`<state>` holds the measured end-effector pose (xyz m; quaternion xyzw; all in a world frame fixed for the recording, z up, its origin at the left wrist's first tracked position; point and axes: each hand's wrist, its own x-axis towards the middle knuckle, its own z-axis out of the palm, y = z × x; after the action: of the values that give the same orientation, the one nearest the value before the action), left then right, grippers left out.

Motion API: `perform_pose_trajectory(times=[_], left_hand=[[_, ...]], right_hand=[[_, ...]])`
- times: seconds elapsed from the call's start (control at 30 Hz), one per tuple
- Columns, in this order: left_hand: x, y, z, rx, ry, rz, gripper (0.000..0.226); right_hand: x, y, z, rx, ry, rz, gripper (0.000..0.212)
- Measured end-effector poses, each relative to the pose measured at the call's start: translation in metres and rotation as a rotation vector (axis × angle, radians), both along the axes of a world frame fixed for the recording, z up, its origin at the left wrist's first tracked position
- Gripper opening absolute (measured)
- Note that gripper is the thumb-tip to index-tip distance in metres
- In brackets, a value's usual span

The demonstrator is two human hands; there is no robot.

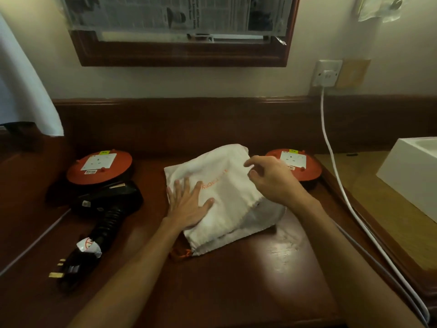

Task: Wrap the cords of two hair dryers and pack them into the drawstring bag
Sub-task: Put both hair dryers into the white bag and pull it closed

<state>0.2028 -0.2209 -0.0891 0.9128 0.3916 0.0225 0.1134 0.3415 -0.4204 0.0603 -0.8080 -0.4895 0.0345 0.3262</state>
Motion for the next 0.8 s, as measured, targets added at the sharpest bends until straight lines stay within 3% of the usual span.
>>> perform_pose_trajectory(times=[0.2,0.33,0.53,0.8], left_hand=[[-0.003,0.002,-0.003,-0.041,-0.043,-0.002,0.098],[-0.003,0.004,-0.007,-0.019,-0.056,-0.008,0.092],[-0.001,0.005,-0.009,0.005,-0.068,-0.043,0.087],[-0.001,0.005,-0.009,-0.009,-0.069,-0.029,0.088]], right_hand=[[0.014,0.106,-0.054,-0.455,-0.433,0.021,0.048],[0.019,0.129,-0.093,-0.709,-0.568,-0.089,0.068],[0.011,0.154,-0.111,-0.844,-0.815,-0.153,0.073],[0.024,0.144,-0.11,-0.782,-0.756,-0.199,0.064]])
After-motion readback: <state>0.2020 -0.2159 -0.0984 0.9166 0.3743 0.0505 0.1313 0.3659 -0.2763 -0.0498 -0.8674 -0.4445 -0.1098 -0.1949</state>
